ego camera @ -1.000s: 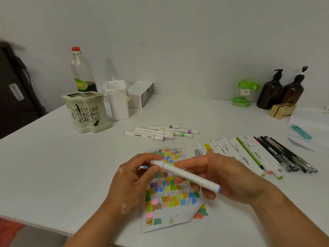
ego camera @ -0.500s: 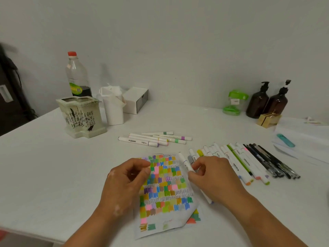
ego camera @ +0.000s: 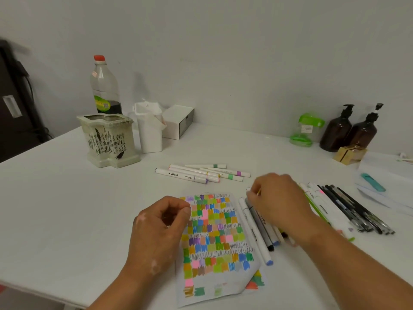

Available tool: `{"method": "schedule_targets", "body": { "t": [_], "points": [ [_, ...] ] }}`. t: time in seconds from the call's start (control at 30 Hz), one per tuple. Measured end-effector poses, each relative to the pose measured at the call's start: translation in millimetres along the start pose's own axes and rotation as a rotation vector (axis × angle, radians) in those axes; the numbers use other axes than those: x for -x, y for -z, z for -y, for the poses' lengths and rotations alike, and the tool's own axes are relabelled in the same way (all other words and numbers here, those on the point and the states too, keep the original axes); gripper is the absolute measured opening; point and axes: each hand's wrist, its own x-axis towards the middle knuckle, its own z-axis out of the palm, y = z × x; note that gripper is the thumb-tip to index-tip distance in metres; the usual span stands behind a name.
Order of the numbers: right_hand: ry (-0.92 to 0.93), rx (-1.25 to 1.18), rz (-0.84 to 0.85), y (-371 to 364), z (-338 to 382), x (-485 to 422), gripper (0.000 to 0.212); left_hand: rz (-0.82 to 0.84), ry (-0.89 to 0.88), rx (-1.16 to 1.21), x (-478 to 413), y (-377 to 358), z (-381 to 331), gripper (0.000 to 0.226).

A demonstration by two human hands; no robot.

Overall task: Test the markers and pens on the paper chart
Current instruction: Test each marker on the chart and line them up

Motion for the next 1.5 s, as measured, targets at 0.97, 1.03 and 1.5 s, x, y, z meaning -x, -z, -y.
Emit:
{"method": "schedule_targets", "body": {
  "t": [0.97,1.03,1.5],
  "points": [
    [0.038,-0.948,0.339,28.4,-17.8,-19.0,0.03,0.143,0.042,-0.004,2.7,-1.3,-3.0,0.006],
    [0.069,-1.129,0.429,31.0,-3.0,9.2,0.026,0.17,0.045,-0.001,4.1,-1.6,-3.8,0.006],
    [0.165,-1.216,0.303,-4.9,30.0,58.6,0.015,0.297,-0.116,-0.037,12.3,-3.7,-13.4,0.021]
  ]
}}
